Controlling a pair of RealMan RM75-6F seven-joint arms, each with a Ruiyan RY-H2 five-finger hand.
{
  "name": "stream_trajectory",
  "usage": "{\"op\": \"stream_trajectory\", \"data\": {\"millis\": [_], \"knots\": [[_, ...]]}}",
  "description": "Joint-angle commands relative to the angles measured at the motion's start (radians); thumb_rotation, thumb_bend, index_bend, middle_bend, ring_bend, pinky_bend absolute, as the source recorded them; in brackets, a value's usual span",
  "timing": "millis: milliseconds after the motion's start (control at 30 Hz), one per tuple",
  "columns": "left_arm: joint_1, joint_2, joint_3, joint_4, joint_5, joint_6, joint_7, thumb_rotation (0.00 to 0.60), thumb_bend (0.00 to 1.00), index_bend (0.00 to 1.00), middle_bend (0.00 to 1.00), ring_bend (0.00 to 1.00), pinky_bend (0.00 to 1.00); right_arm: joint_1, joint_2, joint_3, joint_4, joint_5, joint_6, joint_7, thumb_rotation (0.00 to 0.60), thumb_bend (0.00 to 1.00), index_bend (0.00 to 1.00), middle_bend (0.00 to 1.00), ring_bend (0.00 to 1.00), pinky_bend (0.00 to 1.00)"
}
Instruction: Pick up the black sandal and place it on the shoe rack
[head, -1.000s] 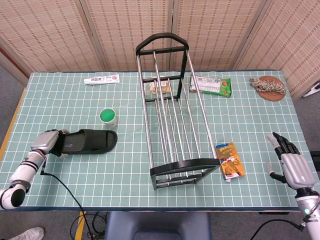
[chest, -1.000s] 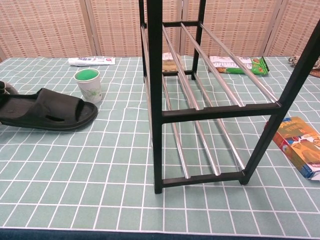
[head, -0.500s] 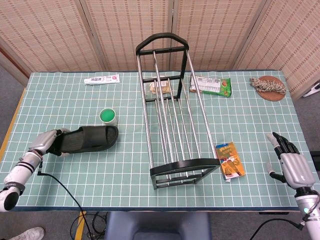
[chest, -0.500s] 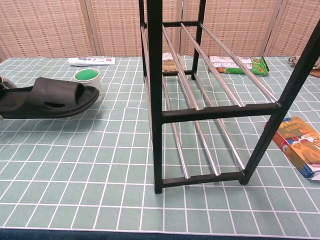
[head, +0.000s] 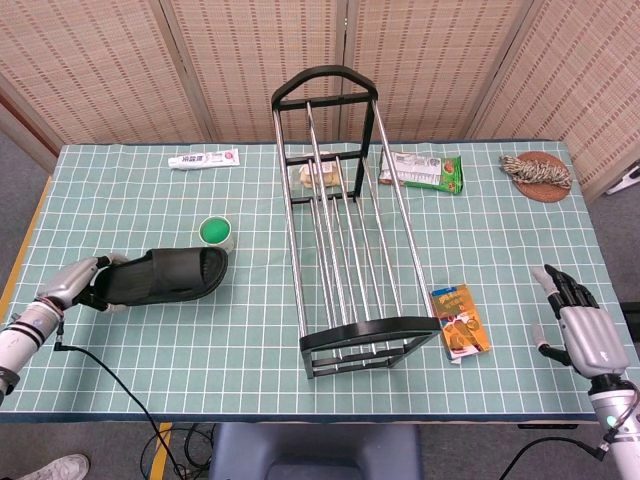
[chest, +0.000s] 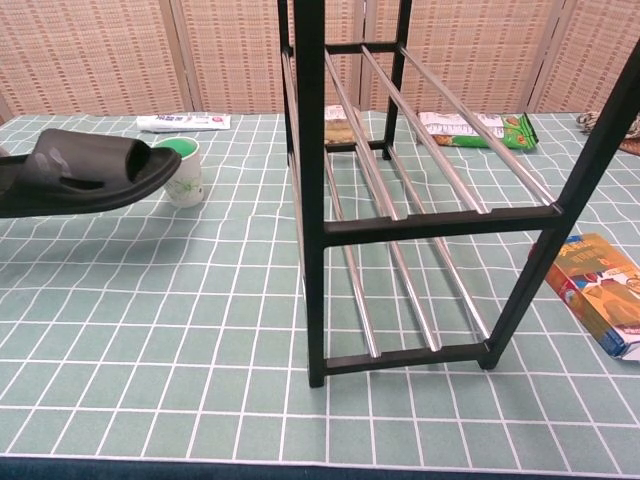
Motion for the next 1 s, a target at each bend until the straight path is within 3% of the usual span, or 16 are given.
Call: {"op": "stream_trajectory", "data": {"millis": [33, 733, 1000], "knots": [[-0.012, 0.025, 0.007, -0.003, 0.022, -0.009, -0.036, 0.600, 0.17, 0.55, 0.33, 0.18, 0.16, 0.000, -0.002, -0.001, 0.000, -0.003, 0.001, -0.002, 0.600, 0.45, 0.00, 0.00, 0.00, 0.09], [-0.101, 0.136, 0.062, 0.029, 0.151, -0.050, -0.272, 0.600, 0.17, 0.56, 0.33, 0.18, 0.17, 0.000, -0.031, 0.010, 0.012, 0.024, 0.020, -0.072, 0.600, 0.45, 0.00, 0.00, 0.00, 0.09], [-0.158, 0.179, 0.069, -0.002, 0.164, -0.077, -0.301, 0.600, 0.17, 0.56, 0.33, 0.18, 0.17, -0.008, -0.021, 0.014, 0.012, 0.022, 0.034, -0.055, 0.600, 0.45, 0.00, 0.00, 0.00, 0.09]]}}
